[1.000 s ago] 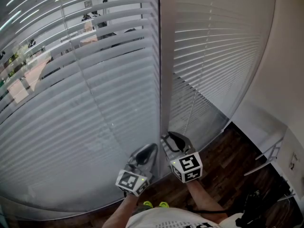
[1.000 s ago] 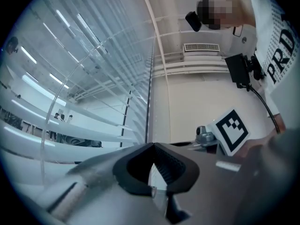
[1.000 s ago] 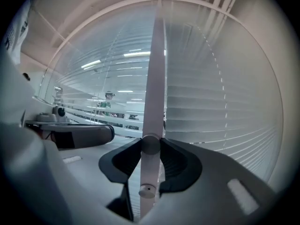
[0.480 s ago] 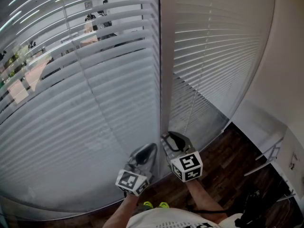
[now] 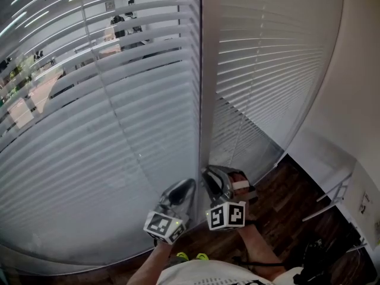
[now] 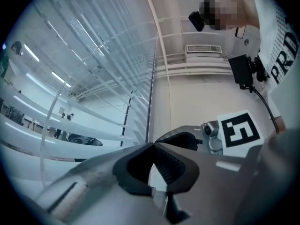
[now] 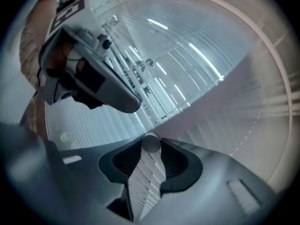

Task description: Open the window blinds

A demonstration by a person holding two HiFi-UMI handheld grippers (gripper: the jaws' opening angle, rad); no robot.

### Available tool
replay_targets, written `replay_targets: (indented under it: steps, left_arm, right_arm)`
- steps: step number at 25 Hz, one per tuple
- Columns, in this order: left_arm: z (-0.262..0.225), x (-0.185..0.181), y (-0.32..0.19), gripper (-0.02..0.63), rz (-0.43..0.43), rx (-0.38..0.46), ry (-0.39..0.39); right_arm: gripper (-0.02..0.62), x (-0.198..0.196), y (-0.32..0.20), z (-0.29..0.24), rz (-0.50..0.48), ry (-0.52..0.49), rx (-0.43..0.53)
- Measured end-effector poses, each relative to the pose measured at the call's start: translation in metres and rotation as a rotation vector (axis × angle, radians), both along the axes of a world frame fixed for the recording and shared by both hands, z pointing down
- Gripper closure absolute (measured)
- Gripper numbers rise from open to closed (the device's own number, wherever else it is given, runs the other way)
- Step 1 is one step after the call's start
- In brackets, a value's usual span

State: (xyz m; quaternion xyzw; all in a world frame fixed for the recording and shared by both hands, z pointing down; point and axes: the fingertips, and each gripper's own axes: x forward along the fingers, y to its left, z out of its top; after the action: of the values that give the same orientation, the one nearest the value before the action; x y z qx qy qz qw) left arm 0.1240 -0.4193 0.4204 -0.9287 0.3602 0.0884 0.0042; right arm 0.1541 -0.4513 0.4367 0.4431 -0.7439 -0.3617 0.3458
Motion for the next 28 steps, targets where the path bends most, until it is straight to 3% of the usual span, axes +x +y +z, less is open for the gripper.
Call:
replay_targets:
  steps: [3,12,17,28]
  left_arm:
    - [0.0014,0.0001,-0.0001,0.612,0.003,0.002,-0.002]
    - [0.0032,0.0028,0.0008,0.612,0.023,-0.001,-0.004]
    - [0.0038,0.0058,-0.0001,0.612,0.028,-0.004,-0.005]
    - [0.0043,0.0051,0.0001,0.612,0.025,-0.015,-0.005]
  right_arm:
    - [0.466,-0.0014,-0.0033,0.0015,0.008,0.095,0.046]
    - [0.468,-0.0025,-0.0034,0.0007,-0.007,0.113,0.094]
    - [0.467,-0.0021,-0.0036,0.0002,-0.017,0.071,0.093]
    - [0.466,-0.0007,-0.0044,-0.0017,-0.004,-0.176,-0.020]
